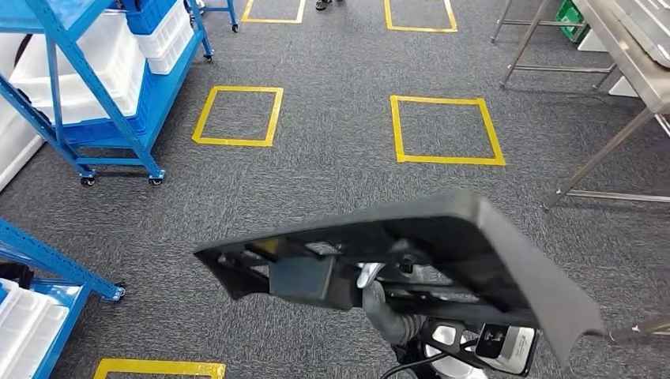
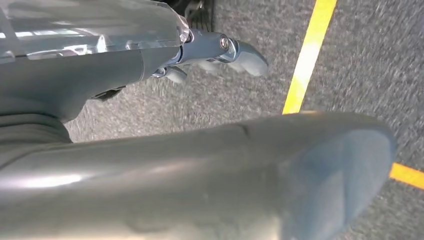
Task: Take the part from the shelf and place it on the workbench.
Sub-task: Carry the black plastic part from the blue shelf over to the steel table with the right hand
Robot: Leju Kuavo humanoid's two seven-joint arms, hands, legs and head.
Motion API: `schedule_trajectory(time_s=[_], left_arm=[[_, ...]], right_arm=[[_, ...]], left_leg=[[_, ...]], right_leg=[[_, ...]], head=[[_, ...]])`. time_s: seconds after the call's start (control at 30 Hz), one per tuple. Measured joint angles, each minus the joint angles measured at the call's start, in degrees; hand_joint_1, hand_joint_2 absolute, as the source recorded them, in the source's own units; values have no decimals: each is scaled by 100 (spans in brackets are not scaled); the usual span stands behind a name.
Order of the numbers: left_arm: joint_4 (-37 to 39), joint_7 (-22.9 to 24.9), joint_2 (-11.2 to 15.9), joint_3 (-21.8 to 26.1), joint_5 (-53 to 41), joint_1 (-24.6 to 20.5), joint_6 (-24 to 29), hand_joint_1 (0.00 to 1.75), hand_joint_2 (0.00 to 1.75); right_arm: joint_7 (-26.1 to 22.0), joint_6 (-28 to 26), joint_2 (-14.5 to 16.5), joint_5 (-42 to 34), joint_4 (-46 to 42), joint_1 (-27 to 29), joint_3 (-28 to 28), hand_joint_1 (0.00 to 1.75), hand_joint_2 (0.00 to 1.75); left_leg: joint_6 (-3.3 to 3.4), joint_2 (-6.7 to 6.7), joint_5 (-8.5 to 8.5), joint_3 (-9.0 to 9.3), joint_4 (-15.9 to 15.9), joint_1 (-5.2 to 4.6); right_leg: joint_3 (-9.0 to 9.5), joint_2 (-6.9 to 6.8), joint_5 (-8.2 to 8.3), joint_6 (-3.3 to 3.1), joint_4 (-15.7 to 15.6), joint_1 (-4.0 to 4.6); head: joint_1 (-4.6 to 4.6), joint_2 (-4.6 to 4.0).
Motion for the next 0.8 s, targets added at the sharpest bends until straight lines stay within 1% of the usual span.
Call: schedule_trajectory(time_s=[0.03,0.07,0.1,0.13,0.17,0.2,0.23,0.27,0.3,0.33,0.37,0.4,0.43,0.47,0.5,0.53,0.57,0.6,0.63,0.67,0.7,0.73,0.77,0.8], left_arm=[[0,-16,-2,10,2,-3,-7,0,0],[0,-42,-2,15,2,-10,-36,0,0],[0,-73,-1,17,3,-19,-80,0,0],[0,-105,2,18,3,-23,-127,0,0],[0,-130,7,19,2,-24,-171,0,0],[0,-147,14,19,2,-20,-204,0,0],[0,-160,25,19,2,-12,-224,0,0],[0,-170,37,19,2,-6,-240,0,0],[-1,-179,49,20,2,-6,-251,0,0],[-1,-185,57,20,2,-10,-259,0,0],[-1,-189,62,21,2,-16,-265,0,0],[-1,-190,63,21,2,-21,-266,0,0],[0,-190,66,21,2,-21,-261,0,0],[0,-192,73,23,2,-19,-253,0,0],[0,-193,81,28,2,-17,-243,0,0],[0,-195,90,37,2,-18,-235,0,0],[0,-194,98,46,2,-25,-231,0,0],[0,-191,105,53,2,-35,-230,0,0],[0,-187,113,59,2,-41,-230,0,0],[0,-185,125,67,2,-37,-230,0,0],[0,-181,141,80,2,-24,-227,0,0],[0,-175,155,94,2,-6,-221,0,0],[0,-166,170,110,3,11,-210,0,0],[0,-157,179,126,3,21,-200,0,0]], right_arm=[[3,58,-1,44,13,35,9,175,175],[17,80,-2,52,31,16,15,175,175],[43,64,-2,38,50,-56,21,175,175],[78,17,1,11,70,-164,30,175,175],[113,-43,2,-20,87,-275,39,175,175],[141,-98,4,-46,102,-367,47,175,175],[159,-139,5,-60,118,-427,55,175,175],[165,-171,4,-63,131,-455,64,175,175],[162,-197,4,-54,140,-464,74,175,175],[147,-220,3,-39,145,-465,86,175,175],[126,-238,3,-22,146,-466,102,175,175],[100,-250,3,-3,144,-468,120,175,175],[72,-256,3,15,140,-471,143,175,175],[46,-248,3,34,135,-472,169,175,175],[24,-233,3,58,131,-473,194,175,175],[9,-213,3,80,127,-473,217,175,175],[1,-192,4,99,119,-469,235,175,175],[-1,-178,5,114,109,-471,252,175,175],[-2,-171,8,123,100,-478,271,175,175],[-2,-167,13,132,92,-484,292,175,175],[-2,-165,17,142,88,-490,312,175,175],[-3,-161,21,158,88,-492,329,175,175],[-3,-158,23,180,89,-491,343,175,175],[-3,-155,24,206,89,-491,351,175,175]], left_leg=[[43,52,9,-1,-4,-8],[87,118,26,2,-22,-12],[132,182,45,7,-43,-15],[172,251,61,9,-63,-18],[204,322,69,7,-73,-28],[223,389,68,3,-75,-42],[235,461,66,-1,-75,-56],[241,530,63,-3,-74,-66],[243,594,62,-2,-74,-74],[240,652,59,2,-74,-80],[232,705,54,11,-74,-85],[219,753,45,24,-73,-94],[197,800,33,35,-68,-107],[172,851,21,44,-65,-119],[144,909,11,53,-66,-127],[115,974,3,63,-69,-132],[82,1006,-14,69,-71,-124],[51,956,-60,66,-30,-114],[26,840,-160,22,102,-102],[5,681,-320,-87,364,-88],[-5,531,-512,-247,737,-81],[-13,445,-682,-436,1138,-77],[-20,404,-774,-592,1450,-76],[-23,388,-751,-665,1571,-74]], right_leg=[[-19,58,15,38,-5,-13],[-37,44,8,68,12,-25],[-79,-52,-40,95,84,-24],[-165,-200,-148,115,258,-19],[-302,-379,-312,128,551,-16],[-480,-509,-497,143,925,-13],[-652,-568,-649,156,1297,-20],[-764,-595,-723,163,1550,-28],[-776,-611,-693,163,1601,-33],[-670,-636,-567,153,1421,-34],[-464,-705,-384,130,1054,-26],[-236,-844,-243,100,637,-1],[-54,-963,-143,61,290,32],[51,-1054,-104,25,73,67],[73,-1077,-115,-6,-8,99],[60,-1010,-104,-36,-25,114],[63,-937,-87,-68,-46,103],[72,-868,-68,-100,-73,90],[86,-807,-47,-133,-99,73],[100,-741,-31,-160,-117,57],[101,-673,-29,-177,-120,60],[100,-599,-28,-188,-117,62],[100,-517,-29,-192,-111,64],[102,-436,-32,-191,-101,64]], head=[[0,0],[1,0],[1,0],[1,0],[1,0],[1,0],[1,0],[1,0],[1,0],[1,0],[1,0],[1,0],[1,0],[1,0],[1,0],[0,0],[1,0],[1,0],[0,0],[1,0],[0,0],[-1,0],[-1,0],[-1,0]])
